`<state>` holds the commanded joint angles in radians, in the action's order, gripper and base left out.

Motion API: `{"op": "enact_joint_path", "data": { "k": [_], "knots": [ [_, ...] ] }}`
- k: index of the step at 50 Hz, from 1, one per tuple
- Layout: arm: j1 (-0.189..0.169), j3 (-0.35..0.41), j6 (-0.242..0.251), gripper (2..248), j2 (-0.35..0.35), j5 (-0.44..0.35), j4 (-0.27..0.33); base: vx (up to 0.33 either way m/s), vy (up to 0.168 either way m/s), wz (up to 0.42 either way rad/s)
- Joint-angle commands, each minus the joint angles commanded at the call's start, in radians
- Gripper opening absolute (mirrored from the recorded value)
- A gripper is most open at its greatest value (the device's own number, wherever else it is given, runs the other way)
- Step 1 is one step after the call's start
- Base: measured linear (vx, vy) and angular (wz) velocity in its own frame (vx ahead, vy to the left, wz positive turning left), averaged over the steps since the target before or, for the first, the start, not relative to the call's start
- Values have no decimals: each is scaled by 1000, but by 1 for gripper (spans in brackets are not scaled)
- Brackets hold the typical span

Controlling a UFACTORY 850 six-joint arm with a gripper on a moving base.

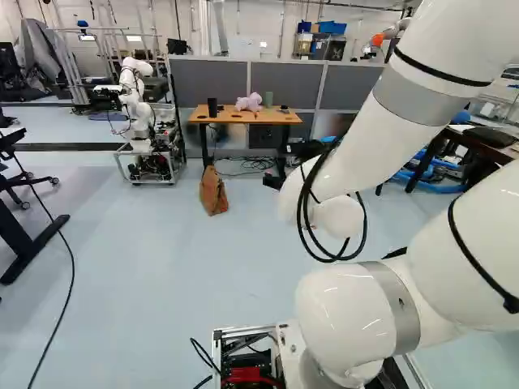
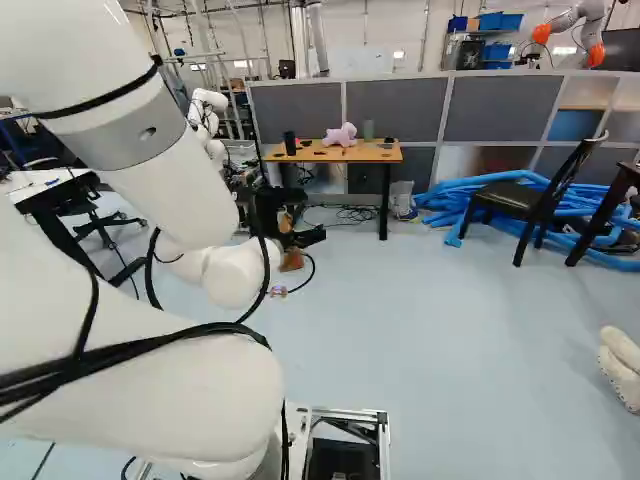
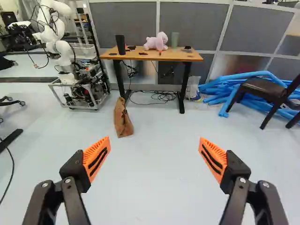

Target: Pick up the bag on the ground and place it on the table

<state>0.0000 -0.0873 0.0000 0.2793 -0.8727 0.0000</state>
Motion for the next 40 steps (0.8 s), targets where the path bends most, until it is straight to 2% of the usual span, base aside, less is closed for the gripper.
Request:
{"op": "enact_joint_path", "data": {
  "k": [19,40],
  "knots": [
    [0,0,0,247,0,0,0,46,5,20],
    [0,0,0,247,0,0,0,186,43,205]
  ]
}}
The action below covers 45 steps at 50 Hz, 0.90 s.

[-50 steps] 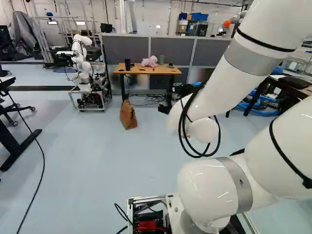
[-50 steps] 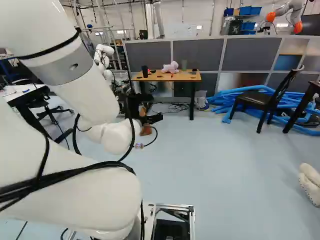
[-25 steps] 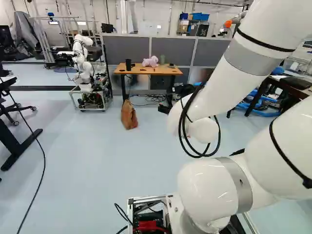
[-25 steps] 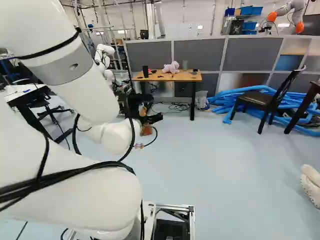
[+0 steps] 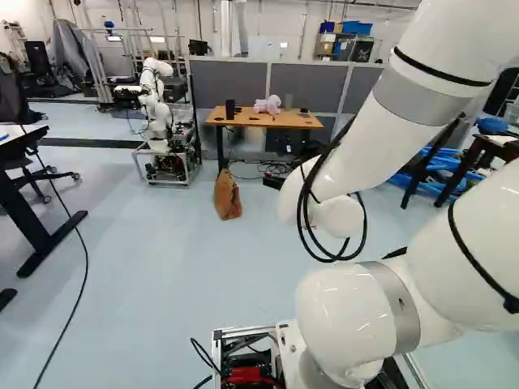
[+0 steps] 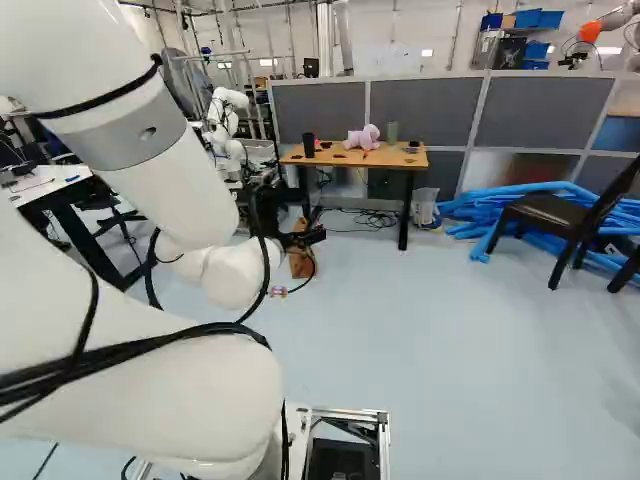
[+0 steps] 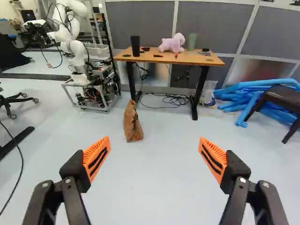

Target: Pick up the bag on the ground and place it on the table

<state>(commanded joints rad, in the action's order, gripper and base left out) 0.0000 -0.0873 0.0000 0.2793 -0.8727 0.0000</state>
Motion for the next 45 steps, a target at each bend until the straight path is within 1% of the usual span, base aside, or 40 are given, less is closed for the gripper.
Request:
{"op": "enact_joint_path", "data": {
  "k": [9,45],
  "knots": [
    [0,0,0,247,0,0,0,205,26,99],
    [0,0,0,247,0,0,0,205,4,1]
  ]
}}
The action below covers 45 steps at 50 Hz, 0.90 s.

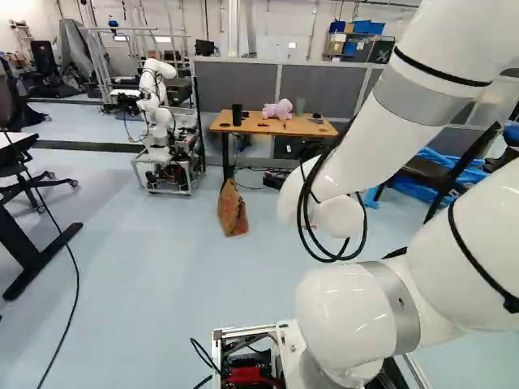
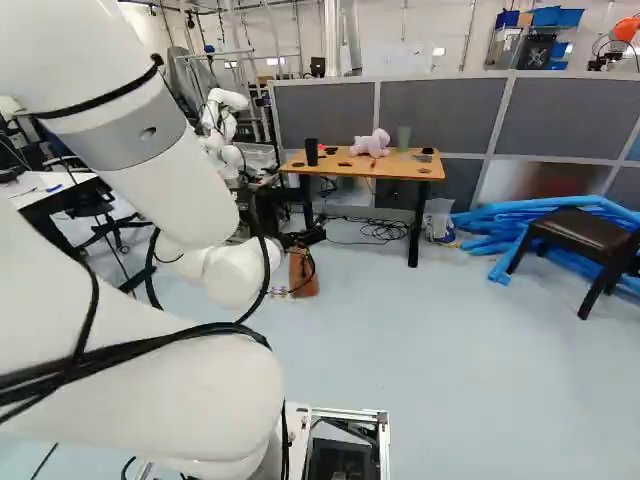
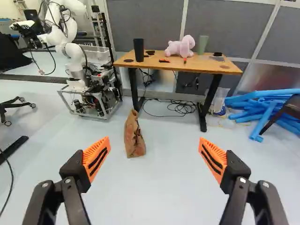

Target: Pick up the bag on the ground and place it on the table

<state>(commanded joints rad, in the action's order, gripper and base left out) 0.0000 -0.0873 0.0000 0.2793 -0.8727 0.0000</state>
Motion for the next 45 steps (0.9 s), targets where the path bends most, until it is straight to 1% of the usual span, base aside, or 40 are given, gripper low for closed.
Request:
{"op": "enact_joint_path", "data": {
  "k": [14,45],
  "knots": [
    [0,0,0,247,0,0,0,208,8,-9],
    [0,0,0,247,0,0,0,199,41,-21]
  ]
}}
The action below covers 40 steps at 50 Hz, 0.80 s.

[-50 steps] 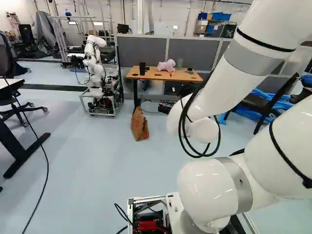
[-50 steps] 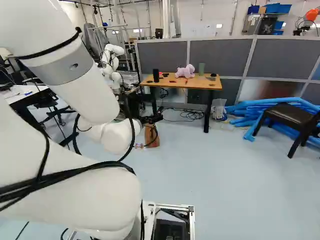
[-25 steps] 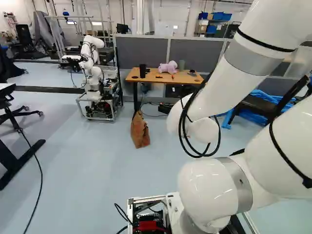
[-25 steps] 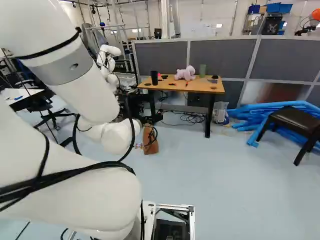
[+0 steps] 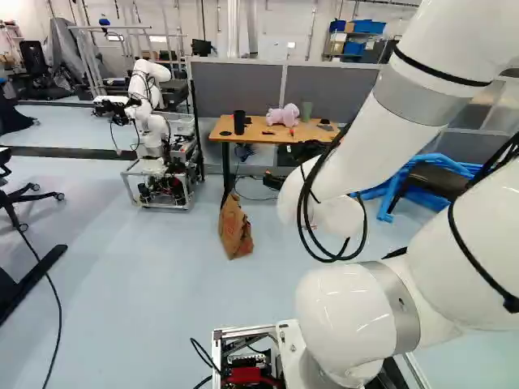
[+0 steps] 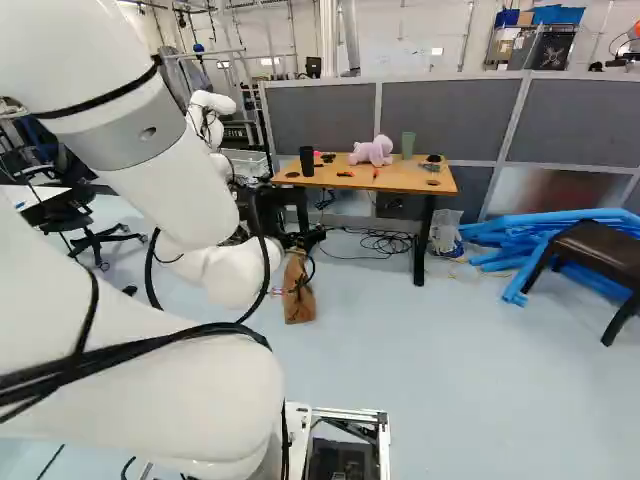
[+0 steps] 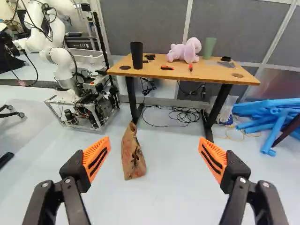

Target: Pick up the bag on the ground and place it on the table

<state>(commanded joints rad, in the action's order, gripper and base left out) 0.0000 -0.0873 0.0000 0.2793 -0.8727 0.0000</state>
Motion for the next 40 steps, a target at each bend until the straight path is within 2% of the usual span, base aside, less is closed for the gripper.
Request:
{"op": "enact_joint_path", "data": {
  "k": [40],
  "knots": [
    [0,0,0,247,0,0,0,182,52,-21]
  ]
}}
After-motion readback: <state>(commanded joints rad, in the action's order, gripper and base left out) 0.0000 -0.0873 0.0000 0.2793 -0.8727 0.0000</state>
